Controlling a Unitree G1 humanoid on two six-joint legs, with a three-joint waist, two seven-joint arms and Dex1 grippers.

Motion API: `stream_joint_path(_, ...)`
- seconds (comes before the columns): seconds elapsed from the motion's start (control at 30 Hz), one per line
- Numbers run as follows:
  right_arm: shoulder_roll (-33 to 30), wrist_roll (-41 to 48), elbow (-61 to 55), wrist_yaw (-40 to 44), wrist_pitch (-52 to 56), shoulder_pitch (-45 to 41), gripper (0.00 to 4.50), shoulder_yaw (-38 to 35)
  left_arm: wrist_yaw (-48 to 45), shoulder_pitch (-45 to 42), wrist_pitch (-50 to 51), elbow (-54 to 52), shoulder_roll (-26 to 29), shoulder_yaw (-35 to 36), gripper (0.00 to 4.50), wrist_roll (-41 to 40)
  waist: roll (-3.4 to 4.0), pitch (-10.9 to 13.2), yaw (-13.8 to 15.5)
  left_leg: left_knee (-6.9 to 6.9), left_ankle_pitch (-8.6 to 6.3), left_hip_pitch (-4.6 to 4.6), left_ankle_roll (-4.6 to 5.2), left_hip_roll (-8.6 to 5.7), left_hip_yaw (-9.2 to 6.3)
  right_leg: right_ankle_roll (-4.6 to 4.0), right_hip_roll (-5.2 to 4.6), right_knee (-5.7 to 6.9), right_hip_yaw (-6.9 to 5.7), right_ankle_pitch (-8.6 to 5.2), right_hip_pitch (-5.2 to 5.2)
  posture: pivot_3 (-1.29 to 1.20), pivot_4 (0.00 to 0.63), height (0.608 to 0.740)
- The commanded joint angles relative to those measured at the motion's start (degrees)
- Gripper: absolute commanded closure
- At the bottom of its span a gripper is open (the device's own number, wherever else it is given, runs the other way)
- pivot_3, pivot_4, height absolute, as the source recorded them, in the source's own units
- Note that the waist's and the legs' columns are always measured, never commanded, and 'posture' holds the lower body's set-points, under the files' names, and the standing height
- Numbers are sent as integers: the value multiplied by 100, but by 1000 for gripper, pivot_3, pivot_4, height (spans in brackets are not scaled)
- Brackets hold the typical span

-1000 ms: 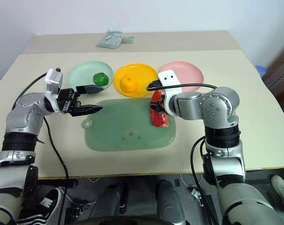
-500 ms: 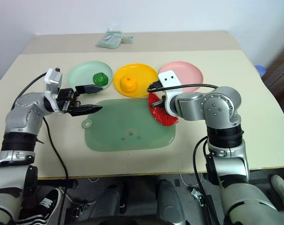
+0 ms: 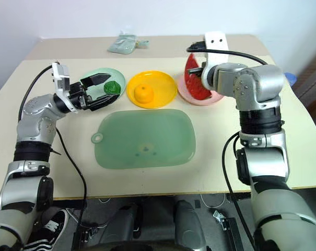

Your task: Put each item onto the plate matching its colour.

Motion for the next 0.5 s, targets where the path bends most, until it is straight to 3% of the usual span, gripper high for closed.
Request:
stream_joint_path(0.03, 74, -830, 1317, 757, -1488, -298, 4479, 202, -88, -31, -33, -115, 77, 25, 0, -21, 2, 1, -26, -2, 0, 0, 0, 1, 1, 0, 1, 1, 1, 0, -2, 0, 150, 740)
stream_joint_path(0.23, 275, -1634, 3342, 1075, -3208, -669, 4479, -1, -114, 198, 154, -467, 201, 68, 0, -100, 6, 4, -88, -6, 0, -1, 0, 0, 3, 0, -1, 1, 4, 0, -5, 0, 150, 740)
stream_joint_path(0.47, 397, -1773, 3258, 1418, -3967, -936, 1283, -439, -34, 399, 285, -733, 333, 146, 0, -164, 7, 4, -128, -6, 0, 0, -1, 1, -1, 0, 0, 3, 4, 0, -5, 0, 150, 740)
stream_joint_path(0.5, 407, -1651, 3030, 1608, -3989, -925, 1283, -564, -29, 416, 285, -754, 351, 153, 0, -159, 8, 5, -122, -6, 0, 0, -1, 1, -1, 0, 0, 4, 4, 0, -5, 0, 150, 740)
